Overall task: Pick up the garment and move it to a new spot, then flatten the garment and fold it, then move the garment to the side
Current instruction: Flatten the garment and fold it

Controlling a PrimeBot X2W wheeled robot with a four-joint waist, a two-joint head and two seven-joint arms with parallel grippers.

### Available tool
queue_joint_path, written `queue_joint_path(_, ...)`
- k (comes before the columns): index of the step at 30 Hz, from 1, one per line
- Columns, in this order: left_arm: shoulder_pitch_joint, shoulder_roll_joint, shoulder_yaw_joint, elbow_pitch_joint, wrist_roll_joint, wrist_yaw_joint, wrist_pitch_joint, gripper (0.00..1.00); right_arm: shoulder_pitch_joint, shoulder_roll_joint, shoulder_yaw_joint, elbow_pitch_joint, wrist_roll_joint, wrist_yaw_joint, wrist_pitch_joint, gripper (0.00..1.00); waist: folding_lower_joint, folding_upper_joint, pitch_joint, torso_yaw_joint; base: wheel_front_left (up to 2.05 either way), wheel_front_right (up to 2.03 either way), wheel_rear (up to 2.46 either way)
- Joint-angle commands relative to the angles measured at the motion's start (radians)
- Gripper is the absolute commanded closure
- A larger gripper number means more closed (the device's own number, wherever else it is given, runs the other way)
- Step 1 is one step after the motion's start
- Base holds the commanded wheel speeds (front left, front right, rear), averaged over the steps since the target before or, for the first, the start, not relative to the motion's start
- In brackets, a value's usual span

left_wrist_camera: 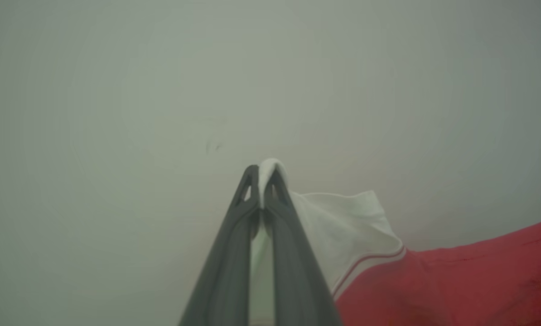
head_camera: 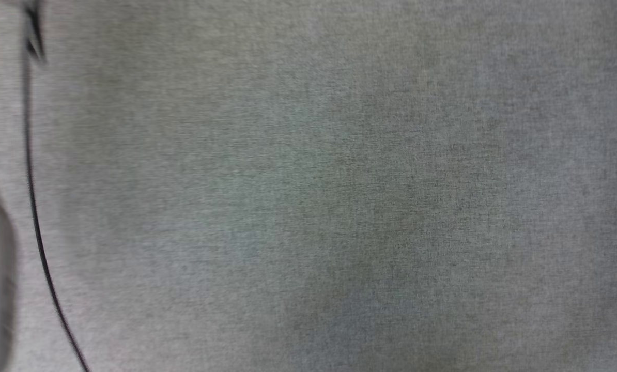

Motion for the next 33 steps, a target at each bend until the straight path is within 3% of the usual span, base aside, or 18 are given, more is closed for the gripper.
queue_joint_path(1,0.059,-0.011,0.011,-0.030,0.010,-0.003,-0.007,1.00,0.039,-0.009,0.012,0.007,0.018,-0.001,-0.014,1.00,-0.0001,0.0001,-0.021,0.014,0.00,0.00,0.00)
queue_joint_path(11,0.633,-0.089,0.046,-0.262,0.097,-0.005,-0.005,1.00,0.368,-0.073,0.154,0.011,0.151,-0.001,-0.073,1.00,-0.0001,0.0001,-0.202,0.064,0.00,0.00,0.00)
queue_joint_path(17,0.911,-0.098,0.036,-0.282,0.112,-0.024,-0.005,1.00,0.588,-0.148,0.250,-0.039,0.274,-0.001,-0.027,1.00,-0.0001,0.0001,-0.339,0.096,0.00,0.00,0.00)
queue_joint_path(24,1.192,-0.017,0.004,-0.318,0.137,-0.037,-0.005,1.00,0.797,-0.212,0.312,-0.125,0.397,-0.001,0.013,1.00,-0.0001,0.0001,-0.467,0.093,0.00,0.00,0.00)
queue_joint_path(33,1.481,0.082,0.006,-0.415,0.065,-0.042,0.017,1.00,1.001,-0.262,0.294,-0.192,0.502,-0.001,0.030,1.00,-0.0001,0.0001,-0.582,0.071,0.00,0.00,0.00)
